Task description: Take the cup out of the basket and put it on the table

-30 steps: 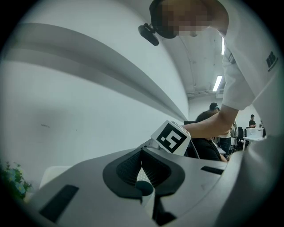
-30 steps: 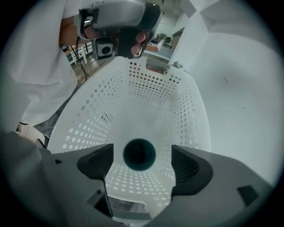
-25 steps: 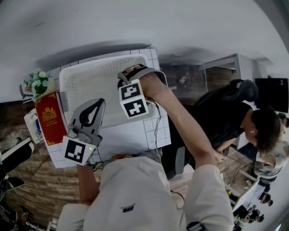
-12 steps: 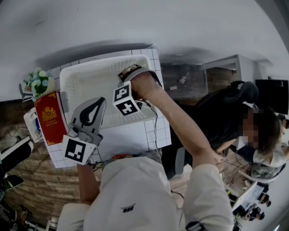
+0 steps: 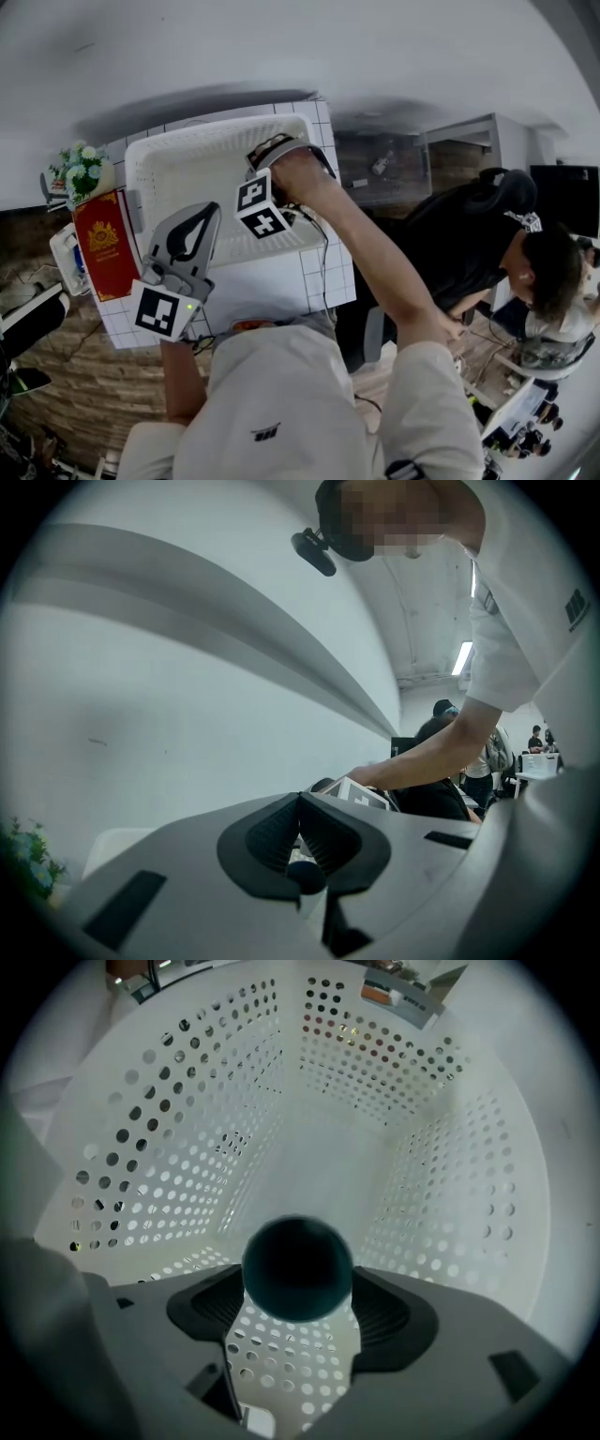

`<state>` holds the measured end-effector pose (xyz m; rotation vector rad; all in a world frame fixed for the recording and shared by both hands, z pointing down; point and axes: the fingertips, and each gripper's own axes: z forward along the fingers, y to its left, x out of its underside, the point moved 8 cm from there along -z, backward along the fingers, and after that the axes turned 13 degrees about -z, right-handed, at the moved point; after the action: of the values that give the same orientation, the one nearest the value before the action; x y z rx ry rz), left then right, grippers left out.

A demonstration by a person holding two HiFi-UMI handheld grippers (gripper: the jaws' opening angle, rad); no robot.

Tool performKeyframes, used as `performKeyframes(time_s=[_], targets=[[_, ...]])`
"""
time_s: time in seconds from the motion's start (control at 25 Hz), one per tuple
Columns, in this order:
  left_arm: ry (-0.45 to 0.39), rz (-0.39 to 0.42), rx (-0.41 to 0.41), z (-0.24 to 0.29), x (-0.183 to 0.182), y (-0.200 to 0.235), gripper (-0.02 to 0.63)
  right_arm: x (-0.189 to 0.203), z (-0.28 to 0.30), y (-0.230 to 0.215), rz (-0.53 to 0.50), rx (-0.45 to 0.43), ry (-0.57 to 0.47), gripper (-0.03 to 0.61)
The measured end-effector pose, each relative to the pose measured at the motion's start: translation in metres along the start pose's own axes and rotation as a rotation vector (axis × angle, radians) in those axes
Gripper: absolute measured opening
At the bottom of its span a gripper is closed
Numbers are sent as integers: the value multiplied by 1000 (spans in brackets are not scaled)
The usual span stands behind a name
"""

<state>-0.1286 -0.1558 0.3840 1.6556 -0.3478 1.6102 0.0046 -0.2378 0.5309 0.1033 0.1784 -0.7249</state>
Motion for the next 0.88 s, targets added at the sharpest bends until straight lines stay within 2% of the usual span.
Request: performKeyframes(time_s=[0.52,0.88], targets=[[2,-2,-5,-1,1,-1,11,-2,-9,1,37,27,-60,362],[8,1,-2,0,3,-4,11,1,-30,4,91,76,-128,362]])
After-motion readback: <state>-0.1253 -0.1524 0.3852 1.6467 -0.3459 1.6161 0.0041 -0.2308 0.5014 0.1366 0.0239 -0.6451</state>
